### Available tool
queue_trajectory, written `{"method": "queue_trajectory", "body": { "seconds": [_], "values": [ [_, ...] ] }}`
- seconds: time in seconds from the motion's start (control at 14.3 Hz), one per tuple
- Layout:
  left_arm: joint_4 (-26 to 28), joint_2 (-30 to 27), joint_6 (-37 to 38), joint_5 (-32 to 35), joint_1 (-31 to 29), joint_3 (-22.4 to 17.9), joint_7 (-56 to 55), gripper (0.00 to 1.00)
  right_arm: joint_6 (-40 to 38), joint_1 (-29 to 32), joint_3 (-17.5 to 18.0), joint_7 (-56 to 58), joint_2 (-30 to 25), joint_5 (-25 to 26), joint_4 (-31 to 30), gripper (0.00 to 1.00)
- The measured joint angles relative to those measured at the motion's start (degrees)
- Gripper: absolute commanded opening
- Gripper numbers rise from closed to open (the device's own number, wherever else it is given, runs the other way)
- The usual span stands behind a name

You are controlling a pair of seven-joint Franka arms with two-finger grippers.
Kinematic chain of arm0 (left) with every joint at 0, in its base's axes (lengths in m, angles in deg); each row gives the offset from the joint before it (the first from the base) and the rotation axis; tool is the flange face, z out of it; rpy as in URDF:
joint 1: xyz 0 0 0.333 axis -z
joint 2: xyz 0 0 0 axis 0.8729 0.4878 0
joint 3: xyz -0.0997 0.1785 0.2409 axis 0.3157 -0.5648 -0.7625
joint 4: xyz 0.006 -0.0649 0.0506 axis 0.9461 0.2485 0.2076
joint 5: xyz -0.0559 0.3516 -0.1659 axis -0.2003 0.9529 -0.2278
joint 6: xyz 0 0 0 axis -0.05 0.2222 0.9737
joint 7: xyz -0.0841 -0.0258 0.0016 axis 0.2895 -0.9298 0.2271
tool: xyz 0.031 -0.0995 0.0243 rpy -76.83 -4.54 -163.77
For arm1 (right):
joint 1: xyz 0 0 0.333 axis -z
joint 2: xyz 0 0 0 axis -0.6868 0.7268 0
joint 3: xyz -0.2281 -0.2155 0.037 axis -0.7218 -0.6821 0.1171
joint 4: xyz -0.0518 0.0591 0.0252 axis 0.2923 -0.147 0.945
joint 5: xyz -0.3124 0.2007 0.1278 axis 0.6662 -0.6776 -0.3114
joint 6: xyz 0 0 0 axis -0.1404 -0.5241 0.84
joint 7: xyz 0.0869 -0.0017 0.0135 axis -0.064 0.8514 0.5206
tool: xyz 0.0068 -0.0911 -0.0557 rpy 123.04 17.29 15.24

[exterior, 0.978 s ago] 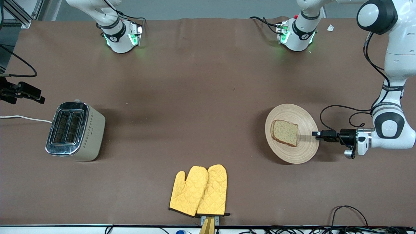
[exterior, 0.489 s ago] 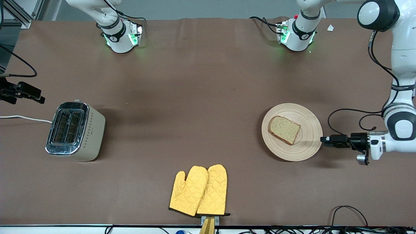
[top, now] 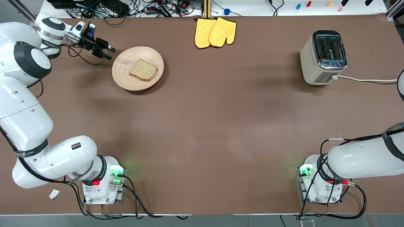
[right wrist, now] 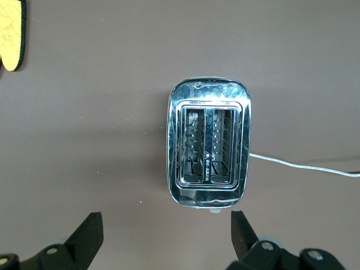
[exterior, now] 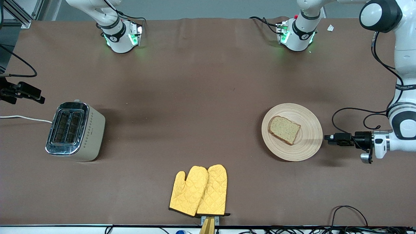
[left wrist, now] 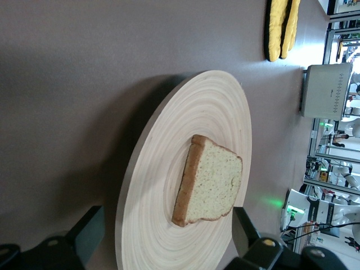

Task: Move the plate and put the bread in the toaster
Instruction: 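Grasp the wooden plate rim with the left gripper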

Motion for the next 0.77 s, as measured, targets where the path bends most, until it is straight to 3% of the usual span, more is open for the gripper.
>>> {"method": "queue_trajectory", "body": {
  "seconds": [0.14,0.21,0.28,0.35,0.42,0.49,0.56,0.77],
  "values": [
    [0.0,1.5,0.0,0.0,0.3,0.2,0.5,0.99,0.0,0.0,0.0,0.0,0.0,0.0,0.0,1.0],
    [0.0,2.0,0.0,0.0,0.4,0.4,0.8,0.93,0.0,0.0,0.0,0.0,0.0,0.0,0.0,1.0],
    [0.0,2.5,0.0,0.0,0.5,0.5,1.2,0.69,0.0,0.0,0.0,0.0,0.0,0.0,0.0,1.0],
    [0.0,2.8,0.0,0.0,0.6,0.7,1.4,0.35,0.0,0.0,0.0,0.0,0.0,0.0,0.0,1.0],
    [0.0,2.9,0.0,0.0,0.8,0.8,1.6,0.32,0.0,0.1,0.0,0.0,0.0,0.0,0.0,1.0],
    [0.0,2.9,0.0,0.0,1.0,0.8,1.8,0.22,0.0,0.1,0.0,0.0,0.0,0.0,0.0,1.0],
    [-0.1,2.9,0.0,0.0,1.1,0.8,2.1,0.01,0.0,0.1,0.0,0.0,0.0,0.0,0.0,1.0],
    [-0.1,2.9,0.0,0.0,1.1,0.8,2.8,0.0,0.0,0.1,0.0,0.0,0.0,0.0,0.0,1.0]
  ]
}}
